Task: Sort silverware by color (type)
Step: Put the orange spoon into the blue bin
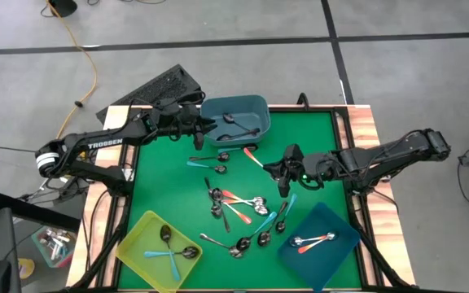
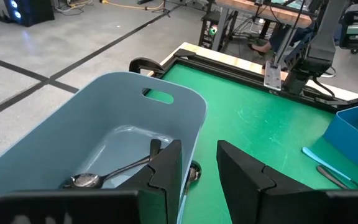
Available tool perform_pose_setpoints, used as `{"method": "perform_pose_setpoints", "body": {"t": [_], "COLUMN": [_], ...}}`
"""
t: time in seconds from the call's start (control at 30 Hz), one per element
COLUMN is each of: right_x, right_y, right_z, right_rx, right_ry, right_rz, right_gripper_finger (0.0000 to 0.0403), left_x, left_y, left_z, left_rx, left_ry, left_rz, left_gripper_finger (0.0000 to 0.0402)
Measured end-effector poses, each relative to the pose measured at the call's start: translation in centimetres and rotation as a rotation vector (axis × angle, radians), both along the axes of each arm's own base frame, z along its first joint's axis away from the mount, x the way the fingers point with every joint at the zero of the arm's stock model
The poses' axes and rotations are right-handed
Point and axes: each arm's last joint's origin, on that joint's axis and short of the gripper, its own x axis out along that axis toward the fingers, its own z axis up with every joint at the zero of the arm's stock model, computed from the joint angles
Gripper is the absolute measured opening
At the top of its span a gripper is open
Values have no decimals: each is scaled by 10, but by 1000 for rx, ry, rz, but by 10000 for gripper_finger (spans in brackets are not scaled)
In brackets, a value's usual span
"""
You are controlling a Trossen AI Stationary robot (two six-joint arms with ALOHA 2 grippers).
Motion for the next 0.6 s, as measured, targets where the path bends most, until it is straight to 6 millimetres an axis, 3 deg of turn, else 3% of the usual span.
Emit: {"method": "perform_pose_setpoints", "body": {"t": [0.6], "right_x": [-6], "right_y": [7], "right_z": [11], "right_rx": [24], "right_ry": [-76], "right_rz": [30], "right_gripper_finger": [5], "left_x": [0], "left_y": [0], "left_z": [1], "left_rx": [6], "left_ry": [-11], "left_rz": [0], "left_gripper_finger": [86]}}
